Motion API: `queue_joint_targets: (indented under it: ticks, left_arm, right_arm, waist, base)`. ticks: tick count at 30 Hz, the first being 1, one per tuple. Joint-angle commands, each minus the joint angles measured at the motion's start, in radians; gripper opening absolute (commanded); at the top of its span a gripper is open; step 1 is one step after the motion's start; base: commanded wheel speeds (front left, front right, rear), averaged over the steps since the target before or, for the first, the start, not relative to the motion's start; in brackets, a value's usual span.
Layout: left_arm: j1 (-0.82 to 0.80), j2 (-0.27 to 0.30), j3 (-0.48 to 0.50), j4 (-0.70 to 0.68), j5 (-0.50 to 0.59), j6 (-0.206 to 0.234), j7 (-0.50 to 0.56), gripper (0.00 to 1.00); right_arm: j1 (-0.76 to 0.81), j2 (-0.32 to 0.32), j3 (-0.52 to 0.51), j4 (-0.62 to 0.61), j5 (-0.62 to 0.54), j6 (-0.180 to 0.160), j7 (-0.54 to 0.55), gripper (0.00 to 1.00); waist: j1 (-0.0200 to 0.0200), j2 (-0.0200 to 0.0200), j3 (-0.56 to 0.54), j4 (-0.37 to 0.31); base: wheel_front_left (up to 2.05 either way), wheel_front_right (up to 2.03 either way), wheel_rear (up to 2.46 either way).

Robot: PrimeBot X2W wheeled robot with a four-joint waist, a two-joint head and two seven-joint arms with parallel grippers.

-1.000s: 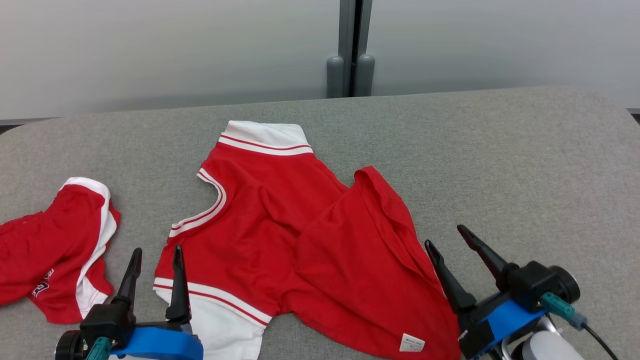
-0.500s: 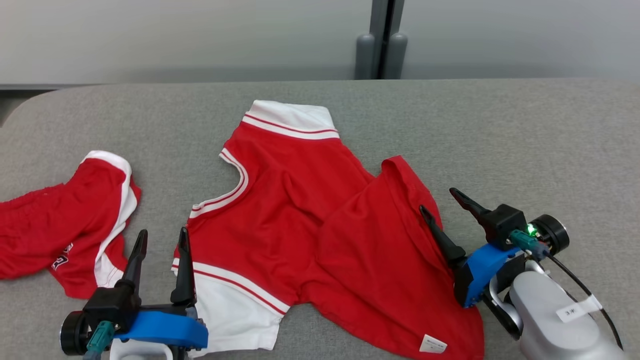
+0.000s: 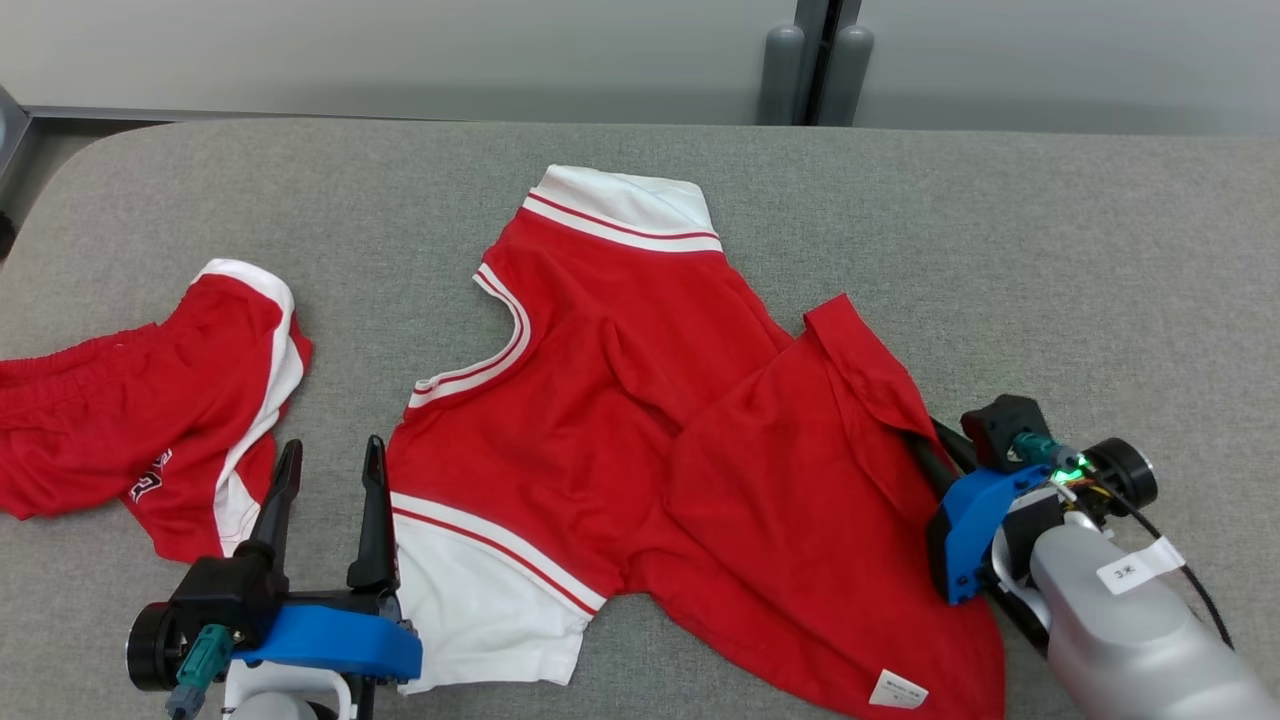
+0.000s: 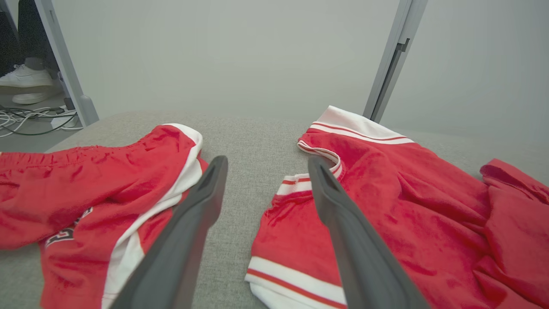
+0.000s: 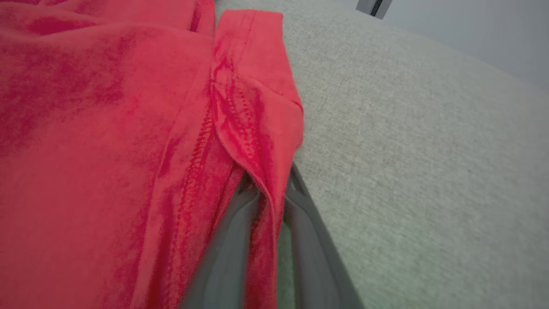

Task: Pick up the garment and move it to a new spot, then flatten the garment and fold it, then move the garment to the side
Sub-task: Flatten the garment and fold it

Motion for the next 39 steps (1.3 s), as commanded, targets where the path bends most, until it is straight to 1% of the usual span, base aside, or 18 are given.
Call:
queue_joint_targets:
  ticks: [1, 7, 10, 11, 12, 14, 20, 23, 27, 31, 35, 39]
  left_arm:
    - [-0.014, -0.001, 0.001, 0.002, -0.005, -0.008, -0.005, 1.0]
    - [-0.025, -0.001, -0.01, 0.002, -0.009, -0.008, -0.005, 1.0]
    - [-0.03, -0.001, -0.013, 0.001, -0.012, -0.008, -0.005, 1.0]
    - [-0.031, -0.001, -0.012, 0.001, -0.013, -0.007, -0.005, 1.0]
    - [-0.031, -0.001, -0.012, 0.001, -0.014, -0.005, -0.005, 1.0]
    - [-0.026, -0.001, -0.01, 0.0, -0.015, -0.002, -0.005, 1.0]
    - [-0.004, -0.001, 0.0, -0.001, -0.017, 0.007, -0.005, 1.0]
    - [0.004, -0.001, 0.004, -0.003, -0.013, 0.009, -0.005, 1.0]
    - [0.015, -0.001, 0.015, -0.008, -0.005, 0.009, -0.005, 1.0]
    - [0.033, -0.001, 0.03, -0.014, 0.004, 0.007, -0.005, 1.0]
    - [0.053, -0.001, 0.048, -0.02, 0.011, 0.005, -0.005, 1.0]
    - [0.07, -0.001, 0.061, -0.027, 0.021, 0.003, -0.005, 1.0]
  right_arm:
    - [-0.026, -0.016, -0.009, 0.013, 0.012, 0.0, -0.004, 0.0]
    - [-0.12, -0.064, -0.056, 0.04, 0.029, 0.0, -0.014, 0.0]
    - [-0.151, -0.073, -0.077, 0.05, 0.028, 0.0, -0.013, 0.0]
    - [-0.162, -0.076, -0.082, 0.043, 0.024, 0.0, -0.013, 0.22]
    - [-0.168, -0.079, -0.088, 0.037, 0.019, 0.0, -0.013, 0.32]
    - [-0.165, -0.08, -0.105, 0.019, 0.02, 0.0, -0.013, 0.99]
    - [-0.105, -0.083, -0.139, -0.024, 0.018, 0.0, -0.013, 1.0]
    - [-0.059, -0.097, -0.187, -0.079, 0.016, 0.0, -0.013, 1.0]
    - [0.035, -0.106, -0.258, -0.19, 0.003, 0.0, -0.012, 1.0]
    - [0.148, -0.102, -0.353, -0.325, -0.008, 0.0, -0.012, 1.0]
    - [0.257, -0.074, -0.434, -0.459, -0.033, 0.0, -0.013, 1.0]
    - [0.352, -0.028, -0.491, -0.571, -0.055, 0.0, -0.013, 1.0]
  waist:
    - [-0.0001, -0.0002, -0.001, 0.0]
    - [-0.0001, -0.0002, 0.002, 0.007]
    - [-0.0001, -0.0002, 0.005, 0.01]
    - [-0.0001, -0.0002, 0.007, 0.011]
    - [-0.0001, -0.0002, 0.007, 0.01]
    - [-0.0001, -0.0002, 0.007, 0.008]
    - [-0.0001, -0.0002, -0.005, -0.015]
    - [-0.0001, -0.0002, -0.017, -0.035]
    - [-0.0001, -0.0002, -0.037, -0.064]
    - [-0.0001, -0.0002, -0.056, -0.089]
    - [-0.0001, -0.0002, -0.077, -0.111]
    - [-0.0001, -0.0002, -0.097, -0.126]
  base:
    - [0.0, 0.0, 0.0]
    - [0.0, 0.0, 0.0]
    - [0.0, 0.0, 0.0]
    - [0.0, 0.0, 0.0]
    - [0.0, 0.0, 0.0]
    - [0.0, 0.0, 0.0]
    - [0.0, 0.0, 0.0]
    - [0.0, 0.0, 0.0]
    - [0.0, 0.0, 0.0]
    - [0.0, 0.0, 0.0]
    - [0.0, 0.0, 0.0]
    - [0.0, 0.0, 0.0]
